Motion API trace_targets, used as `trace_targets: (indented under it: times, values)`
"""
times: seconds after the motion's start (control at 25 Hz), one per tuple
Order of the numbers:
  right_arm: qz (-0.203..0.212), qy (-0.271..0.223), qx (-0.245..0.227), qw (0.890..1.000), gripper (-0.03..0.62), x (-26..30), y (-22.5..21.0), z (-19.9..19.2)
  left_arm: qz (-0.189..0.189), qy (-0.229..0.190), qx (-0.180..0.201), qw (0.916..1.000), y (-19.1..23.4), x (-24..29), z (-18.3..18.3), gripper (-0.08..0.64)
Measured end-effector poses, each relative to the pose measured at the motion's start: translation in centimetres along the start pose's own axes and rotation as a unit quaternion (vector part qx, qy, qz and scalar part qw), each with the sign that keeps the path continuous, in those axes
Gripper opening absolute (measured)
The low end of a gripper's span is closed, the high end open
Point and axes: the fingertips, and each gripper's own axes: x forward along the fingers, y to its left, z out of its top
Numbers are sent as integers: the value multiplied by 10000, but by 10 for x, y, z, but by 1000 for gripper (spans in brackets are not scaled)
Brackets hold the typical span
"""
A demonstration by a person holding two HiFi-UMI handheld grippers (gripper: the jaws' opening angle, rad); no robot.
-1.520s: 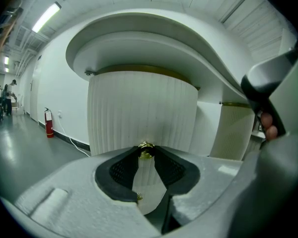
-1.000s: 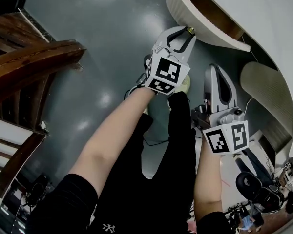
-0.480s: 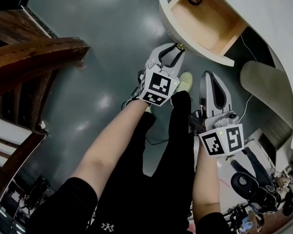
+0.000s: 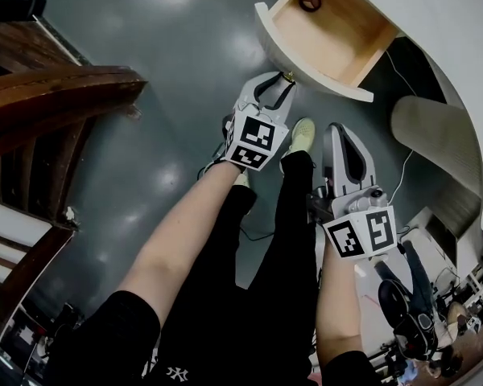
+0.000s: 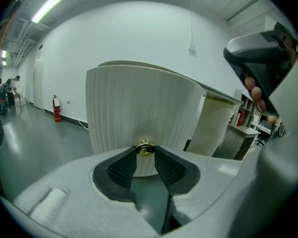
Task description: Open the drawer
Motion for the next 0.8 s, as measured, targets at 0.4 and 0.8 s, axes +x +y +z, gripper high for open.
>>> trace_targets:
  times: [0.4, 0.8]
  values:
    - [5, -8, -175, 9998, 15, -14, 23, 22, -83, -85, -86, 9999, -8, -42, 34, 102]
    - [32, 13, -403, 9992, 15, -41, 62, 72, -207, -299, -60, 9993, -32, -117, 125, 51]
